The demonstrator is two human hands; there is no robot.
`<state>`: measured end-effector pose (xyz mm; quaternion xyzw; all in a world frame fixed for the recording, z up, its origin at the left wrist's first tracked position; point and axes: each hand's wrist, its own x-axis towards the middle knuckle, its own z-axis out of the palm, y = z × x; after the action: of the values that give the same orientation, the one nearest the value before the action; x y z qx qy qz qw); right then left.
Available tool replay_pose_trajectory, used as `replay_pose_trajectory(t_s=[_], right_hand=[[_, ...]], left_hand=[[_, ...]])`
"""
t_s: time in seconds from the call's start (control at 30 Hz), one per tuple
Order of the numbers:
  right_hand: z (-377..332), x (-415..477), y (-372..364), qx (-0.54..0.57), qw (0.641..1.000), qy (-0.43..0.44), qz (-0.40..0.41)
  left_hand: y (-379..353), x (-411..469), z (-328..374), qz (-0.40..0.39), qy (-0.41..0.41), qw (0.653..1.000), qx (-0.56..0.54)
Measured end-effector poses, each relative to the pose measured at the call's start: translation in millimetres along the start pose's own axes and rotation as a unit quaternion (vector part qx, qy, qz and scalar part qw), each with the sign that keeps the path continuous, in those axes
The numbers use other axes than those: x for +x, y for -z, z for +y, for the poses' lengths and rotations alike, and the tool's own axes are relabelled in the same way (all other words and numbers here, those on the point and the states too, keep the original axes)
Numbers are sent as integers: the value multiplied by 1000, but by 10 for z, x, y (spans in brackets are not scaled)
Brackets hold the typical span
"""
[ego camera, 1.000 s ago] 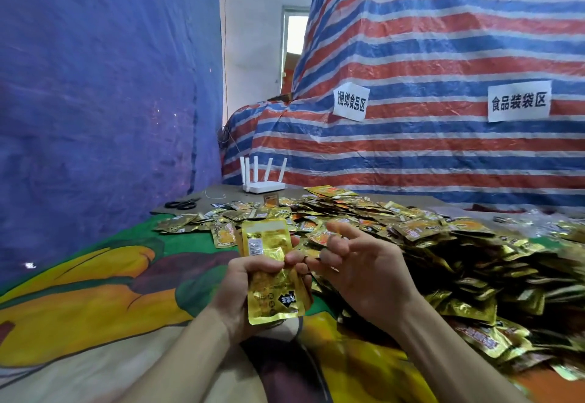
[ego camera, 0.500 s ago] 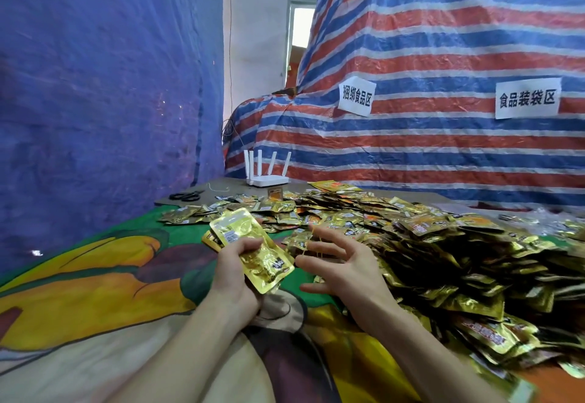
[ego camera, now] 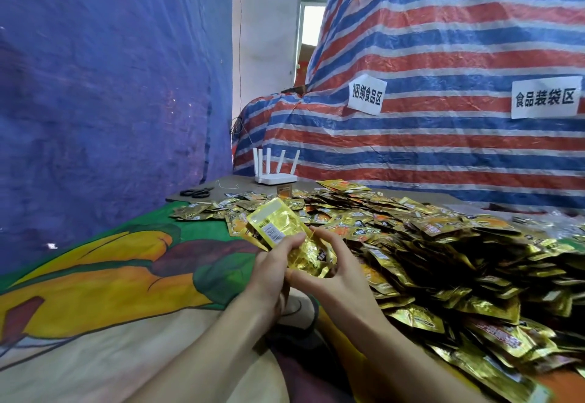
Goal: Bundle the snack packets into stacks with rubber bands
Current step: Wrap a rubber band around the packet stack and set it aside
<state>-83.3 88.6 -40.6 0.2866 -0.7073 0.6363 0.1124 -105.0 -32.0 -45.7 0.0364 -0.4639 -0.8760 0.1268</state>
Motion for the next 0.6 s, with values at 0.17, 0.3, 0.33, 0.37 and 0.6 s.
replay_pose_trajectory(t_s=[0.17, 0.3, 0.33, 0.37, 0.6], right_hand=[[36, 26, -16, -7, 999, 33, 38], [77, 45, 18, -10, 1000, 25, 10], [100, 50, 29, -12, 1000, 15, 6], [125, 64, 35, -11, 1000, 1, 11], [111, 141, 166, -28, 998, -50, 24]], left_hand=[[-7, -25, -6, -108, 47, 992, -46], [5, 7, -18, -113, 50, 990, -75], [8, 19, -19, -116, 48, 989, -78], [13, 30, -14, -122, 47, 988, -80], [53, 3, 28, -189, 80, 976, -69]])
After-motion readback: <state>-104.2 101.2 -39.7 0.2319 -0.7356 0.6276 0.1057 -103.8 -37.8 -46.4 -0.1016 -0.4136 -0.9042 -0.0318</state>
